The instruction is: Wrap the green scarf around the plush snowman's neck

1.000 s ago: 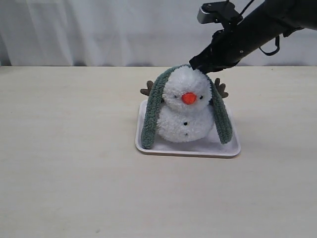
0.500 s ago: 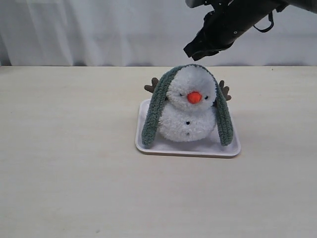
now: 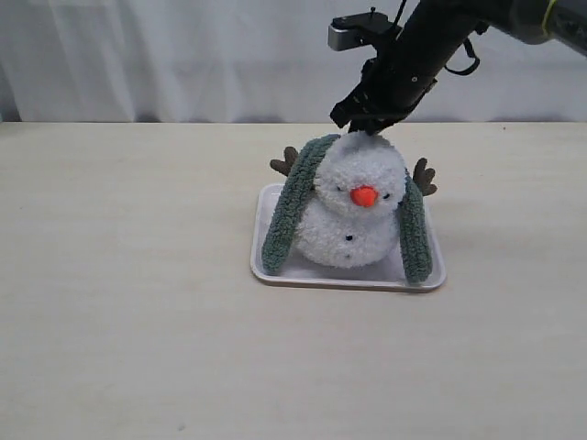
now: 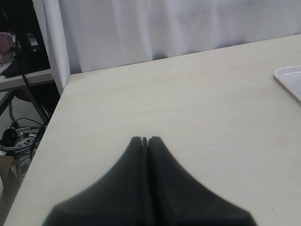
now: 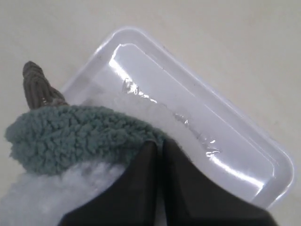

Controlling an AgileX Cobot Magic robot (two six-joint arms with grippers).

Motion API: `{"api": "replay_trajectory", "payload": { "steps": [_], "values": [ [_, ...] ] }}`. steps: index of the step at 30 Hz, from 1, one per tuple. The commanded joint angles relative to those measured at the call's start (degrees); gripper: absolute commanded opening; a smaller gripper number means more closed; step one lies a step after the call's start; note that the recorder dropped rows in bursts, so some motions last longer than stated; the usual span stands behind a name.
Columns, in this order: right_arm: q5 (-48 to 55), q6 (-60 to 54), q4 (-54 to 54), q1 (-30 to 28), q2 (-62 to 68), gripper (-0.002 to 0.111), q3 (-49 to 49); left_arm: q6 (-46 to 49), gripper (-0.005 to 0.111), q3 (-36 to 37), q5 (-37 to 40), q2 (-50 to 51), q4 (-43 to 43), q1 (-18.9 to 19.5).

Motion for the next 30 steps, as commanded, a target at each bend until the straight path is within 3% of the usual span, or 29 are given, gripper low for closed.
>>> {"api": "replay_trajectory", "payload": {
  "steps": [1,20,26,30],
  "values": [
    [0.83,-0.16,-0.76,0.03,1.33,0.004,-0.34,-0.11,0.0,0.09,-0.48,-0.12,-0.21,-0.03],
    [0.96,-0.28,0.64,0.03,-4.96,0.004,-0.34,-0.11,0.0,0.09,-0.48,-0.12,-0.21,-0.03],
    [0.96,-0.74,7.13,0.03,-7.03,0.004,-0.34,-0.11,0.0,0.09,-0.48,-0.12,-0.21,-0.03],
    [0.96,-0.35,7.79,2.69,-6.69,0.004,-0.14,-0.11,0.0,0.09,-0.48,-0.12,-0.21,-0.03]
  ]
}}
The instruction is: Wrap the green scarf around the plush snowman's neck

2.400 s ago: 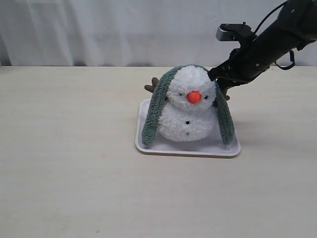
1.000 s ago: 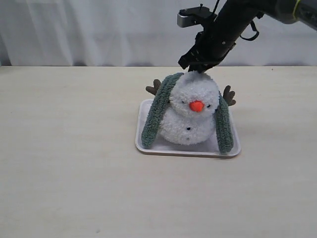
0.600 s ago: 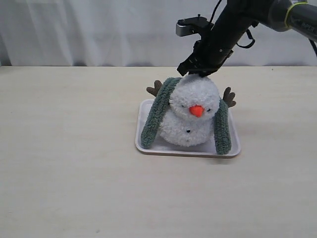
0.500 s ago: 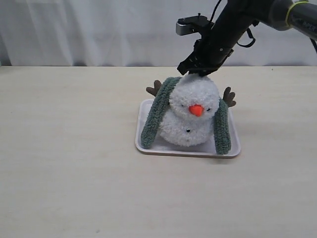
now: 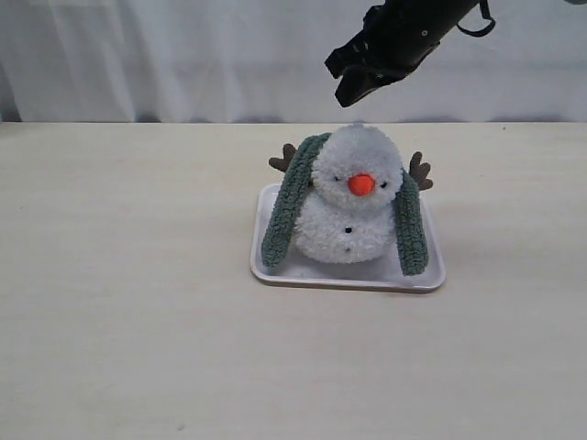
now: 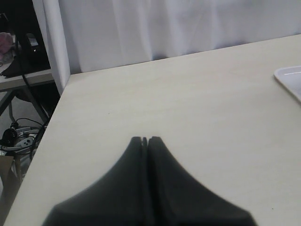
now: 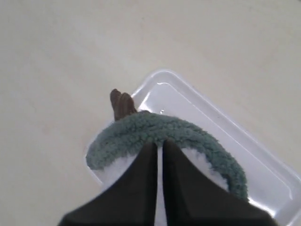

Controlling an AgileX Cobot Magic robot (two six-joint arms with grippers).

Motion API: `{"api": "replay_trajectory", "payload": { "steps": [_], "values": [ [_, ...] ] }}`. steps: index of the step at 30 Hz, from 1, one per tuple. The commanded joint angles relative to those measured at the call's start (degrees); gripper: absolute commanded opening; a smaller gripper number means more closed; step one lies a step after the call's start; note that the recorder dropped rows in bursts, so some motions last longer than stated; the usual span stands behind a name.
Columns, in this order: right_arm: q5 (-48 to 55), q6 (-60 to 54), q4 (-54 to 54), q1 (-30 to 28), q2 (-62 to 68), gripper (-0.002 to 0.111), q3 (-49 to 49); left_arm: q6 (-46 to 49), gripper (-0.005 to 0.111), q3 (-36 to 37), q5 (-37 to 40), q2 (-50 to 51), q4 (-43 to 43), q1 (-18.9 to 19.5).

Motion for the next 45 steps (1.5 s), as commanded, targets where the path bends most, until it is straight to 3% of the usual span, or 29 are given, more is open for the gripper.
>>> {"api": "replay_trajectory", "payload": {
  "steps": [1,6,11,20,27,45],
  "values": [
    [0.74,0.32,-1.09,3.46,-0.02,0.004,0.26,-0.11,0.0,0.09,-0.48,-0.12,-0.21,-0.03],
    [-0.79,10.21,-17.07,11.01,1.71,0.004,0.64,-0.11,0.0,0.09,-0.48,-0.12,-0.21,-0.03],
    [-2.08,18.36,-29.82,14.49,3.94,0.004,0.64,-0.11,0.0,0.09,-0.48,-0.12,-0.21,-0.03],
    [0.64,20.37,-29.64,14.48,7.85,0.004,0.64,-0.11,0.0,0.09,-0.48,-0.12,-0.21,-0.03],
    [0.74,13.69,-21.36,14.48,8.0,0.004,0.64,-0.11,0.0,0.09,-0.48,-0.12,-0.21,-0.03],
    [0.74,11.51,-27.5,14.48,4.05,0.004,0.51,-0.11,0.0,0.09,-0.48,-0.12,-0.21,-0.03]
  ]
}}
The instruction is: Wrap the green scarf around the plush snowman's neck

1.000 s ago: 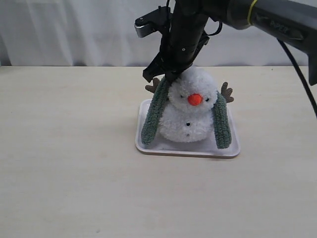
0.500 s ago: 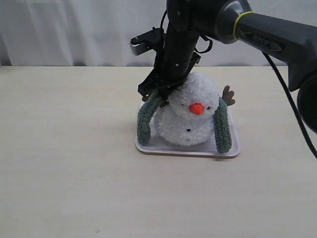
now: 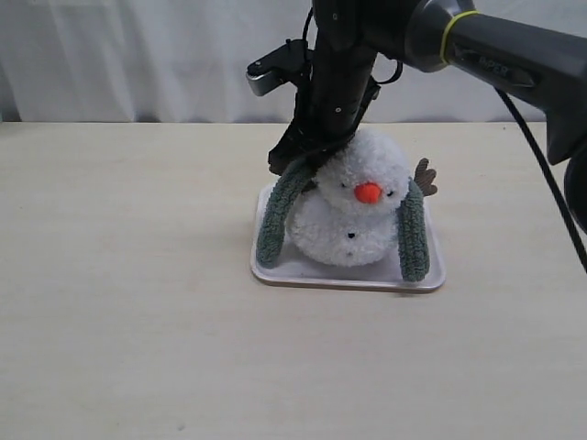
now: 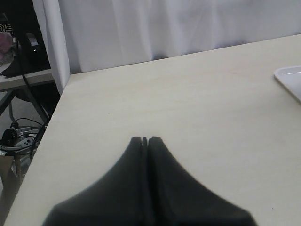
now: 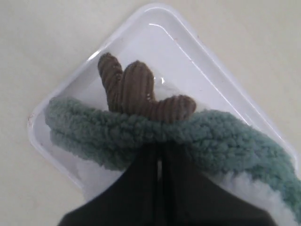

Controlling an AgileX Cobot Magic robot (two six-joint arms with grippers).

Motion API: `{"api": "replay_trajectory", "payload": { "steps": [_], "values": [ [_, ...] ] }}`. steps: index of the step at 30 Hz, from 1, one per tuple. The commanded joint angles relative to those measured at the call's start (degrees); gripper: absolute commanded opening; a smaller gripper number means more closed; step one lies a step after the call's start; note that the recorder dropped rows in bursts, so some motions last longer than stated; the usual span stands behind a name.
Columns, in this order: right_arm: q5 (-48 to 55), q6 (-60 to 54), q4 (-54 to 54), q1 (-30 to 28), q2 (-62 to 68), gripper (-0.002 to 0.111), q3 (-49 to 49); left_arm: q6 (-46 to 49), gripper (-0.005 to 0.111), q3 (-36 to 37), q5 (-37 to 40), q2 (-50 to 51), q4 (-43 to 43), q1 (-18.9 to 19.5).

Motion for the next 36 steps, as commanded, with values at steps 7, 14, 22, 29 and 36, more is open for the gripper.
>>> {"api": "replay_trajectory", "payload": {
  "steps": [7,14,22,29,36],
  "values": [
    [0.69,-7.68,7.04,0.1,-5.73,0.03,0.09,-0.11,0.0,0.09,-0.48,-0.12,-0.21,-0.03],
    [0.69,-6.75,21.95,1.11,-7.0,0.056,1.28,-0.11,0.0,0.09,-0.48,-0.12,-0.21,-0.03],
    [-15.03,23.01,-7.0,14.14,-11.26,0.056,17.1,-0.11,0.0,0.09,-0.48,-0.12,-0.21,-0.03],
    [-47.26,58.11,-22.59,14.9,-16.95,0.056,41.6,-0.11,0.0,0.09,-0.48,-0.12,-0.21,-0.03],
    [-46.75,81.81,-43.3,14.9,-16.16,0.057,47.61,-0.11,0.0,0.09,-0.48,-0.12,-0.21,-0.03]
  ]
}}
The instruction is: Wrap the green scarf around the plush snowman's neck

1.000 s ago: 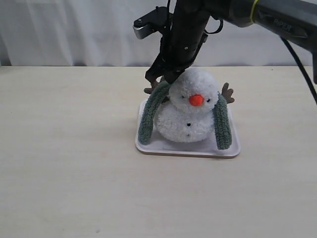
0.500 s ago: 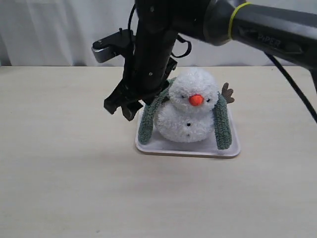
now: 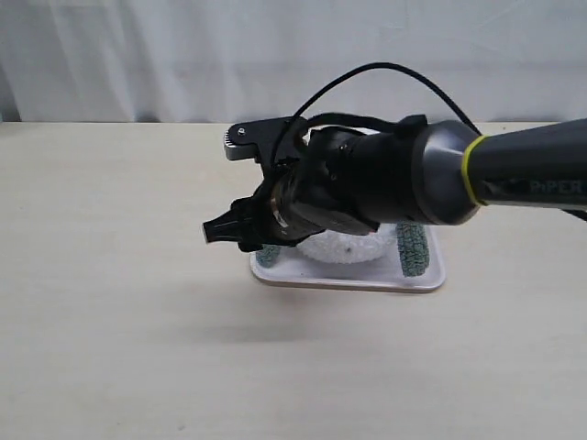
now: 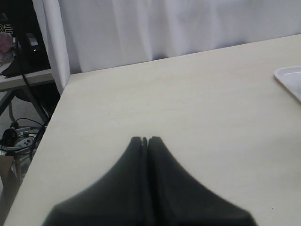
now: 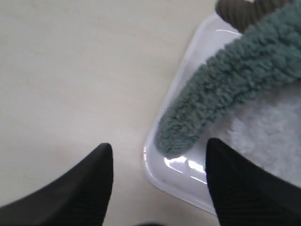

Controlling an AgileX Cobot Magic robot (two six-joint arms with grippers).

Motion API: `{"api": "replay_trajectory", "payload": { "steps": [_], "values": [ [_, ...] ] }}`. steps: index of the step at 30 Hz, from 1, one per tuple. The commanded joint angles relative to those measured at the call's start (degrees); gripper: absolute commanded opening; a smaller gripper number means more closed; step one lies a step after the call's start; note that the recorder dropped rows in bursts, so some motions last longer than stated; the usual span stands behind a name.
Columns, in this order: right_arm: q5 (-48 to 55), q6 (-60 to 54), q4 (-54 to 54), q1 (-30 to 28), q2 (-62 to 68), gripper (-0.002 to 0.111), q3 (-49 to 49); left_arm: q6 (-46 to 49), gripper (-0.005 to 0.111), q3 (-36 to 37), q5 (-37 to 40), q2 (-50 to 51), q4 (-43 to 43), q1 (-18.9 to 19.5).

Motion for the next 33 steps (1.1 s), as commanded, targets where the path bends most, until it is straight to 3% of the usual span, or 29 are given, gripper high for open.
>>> {"api": "replay_trajectory", "payload": {
  "steps": [1,5,8,16,24,29,33],
  "values": [
    [-1.32,15.9,-13.97,0.14,0.3,0.059,2.31,-0.11,0.0,0.09,-0.48,-0.12,-0.21,-0.03],
    [-4.43,21.21,-16.9,0.14,2.45,0.069,2.02,-0.11,0.0,0.09,-0.48,-0.12,-0.21,-0.03],
    [-7.56,21.34,-16.9,0.03,4.81,0.069,1.32,-0.11,0.0,0.09,-0.48,-0.12,-0.21,-0.03],
    [-4.54,22.66,-20.0,-0.36,8.57,0.069,-0.71,-0.11,0.0,0.09,-0.48,-0.12,-0.21,-0.03],
    [-2.71,38.43,-38.17,-0.36,11.08,0.069,-0.71,-0.11,0.0,0.09,-0.48,-0.12,-0.21,-0.03],
    [-4.39,46.02,-47.5,-0.36,11.72,0.055,-0.71,-0.11,0.0,0.09,-0.48,-0.12,-0.21,-0.03],
    [-2.6,47.52,-48.01,-0.36,11.72,0.036,-0.71,-0.11,0.0,0.09,-0.48,-0.12,-0.21,-0.03]
  ]
}}
